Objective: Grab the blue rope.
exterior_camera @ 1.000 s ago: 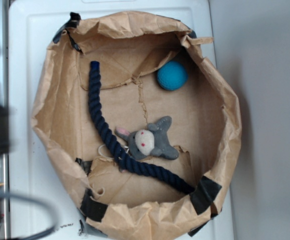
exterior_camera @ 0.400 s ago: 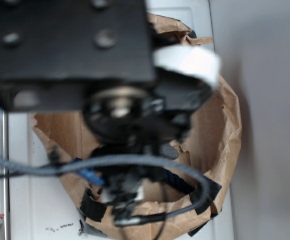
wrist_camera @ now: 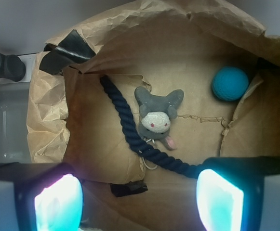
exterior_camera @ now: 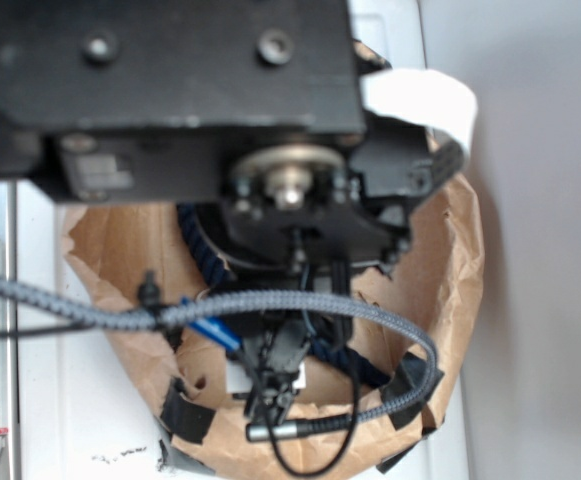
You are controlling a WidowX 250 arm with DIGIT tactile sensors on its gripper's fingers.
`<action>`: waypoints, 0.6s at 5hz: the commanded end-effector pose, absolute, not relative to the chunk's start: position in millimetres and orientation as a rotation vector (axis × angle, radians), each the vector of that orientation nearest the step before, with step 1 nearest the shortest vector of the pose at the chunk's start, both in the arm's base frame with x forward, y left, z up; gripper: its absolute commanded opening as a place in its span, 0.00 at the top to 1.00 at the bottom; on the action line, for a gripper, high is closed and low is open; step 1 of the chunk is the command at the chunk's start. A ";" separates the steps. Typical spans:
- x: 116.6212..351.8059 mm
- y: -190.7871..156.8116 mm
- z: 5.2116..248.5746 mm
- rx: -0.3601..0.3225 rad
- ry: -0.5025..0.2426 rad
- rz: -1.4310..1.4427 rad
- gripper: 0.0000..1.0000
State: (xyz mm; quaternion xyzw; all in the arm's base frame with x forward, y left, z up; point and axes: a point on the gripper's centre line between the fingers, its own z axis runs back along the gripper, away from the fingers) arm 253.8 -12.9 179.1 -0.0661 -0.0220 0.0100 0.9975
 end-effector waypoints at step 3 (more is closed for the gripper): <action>276.6 4.9 165.3 -0.170 -0.141 -0.019 0.00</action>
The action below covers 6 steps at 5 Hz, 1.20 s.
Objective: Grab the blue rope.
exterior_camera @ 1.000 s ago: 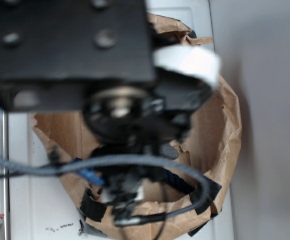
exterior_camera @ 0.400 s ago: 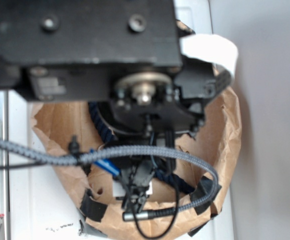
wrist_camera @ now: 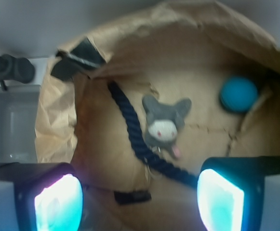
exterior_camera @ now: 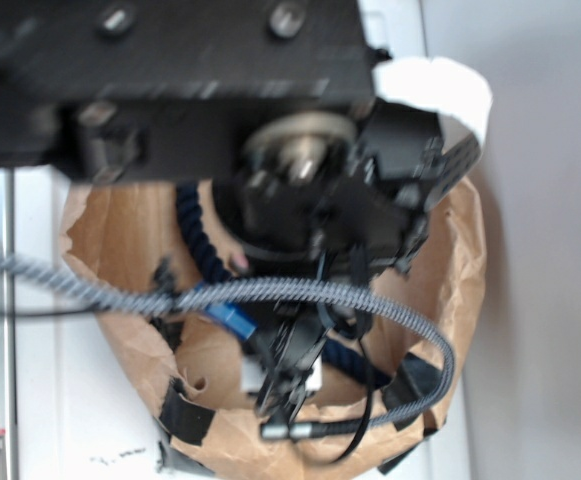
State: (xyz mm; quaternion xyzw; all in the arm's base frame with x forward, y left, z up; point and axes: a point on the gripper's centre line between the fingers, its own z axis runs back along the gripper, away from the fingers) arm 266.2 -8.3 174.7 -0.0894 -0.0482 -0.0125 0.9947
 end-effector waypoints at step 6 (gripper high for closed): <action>300.9 -66.9 79.4 -0.036 -0.223 -0.064 0.00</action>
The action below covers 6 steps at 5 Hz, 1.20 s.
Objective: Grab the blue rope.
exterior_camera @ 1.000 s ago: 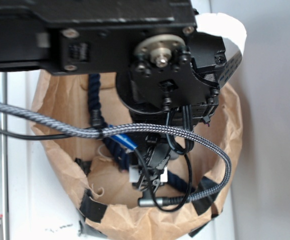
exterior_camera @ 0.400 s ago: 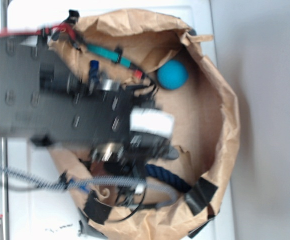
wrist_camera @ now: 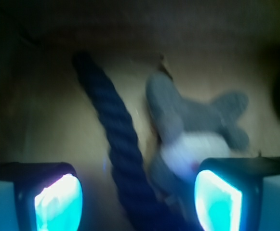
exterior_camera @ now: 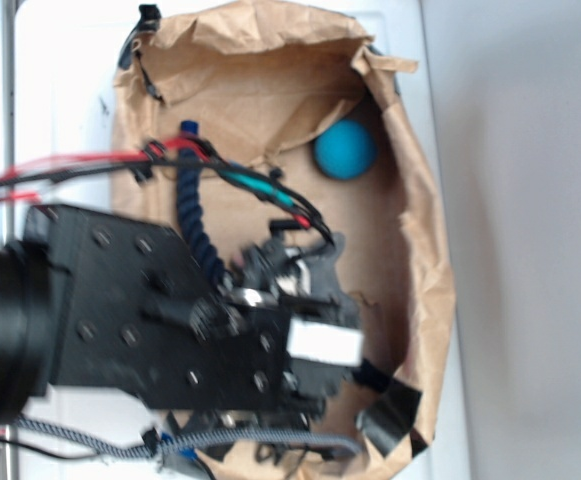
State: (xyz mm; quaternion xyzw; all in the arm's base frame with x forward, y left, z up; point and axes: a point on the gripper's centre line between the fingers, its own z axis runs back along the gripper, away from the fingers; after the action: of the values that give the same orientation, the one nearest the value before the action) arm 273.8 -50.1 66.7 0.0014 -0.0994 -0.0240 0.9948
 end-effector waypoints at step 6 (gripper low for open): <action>321.2 -62.4 81.9 -0.134 -0.192 -0.248 0.00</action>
State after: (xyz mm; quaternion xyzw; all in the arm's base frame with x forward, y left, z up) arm 306.6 -62.6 63.2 -0.0628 -0.0570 -0.1333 0.9874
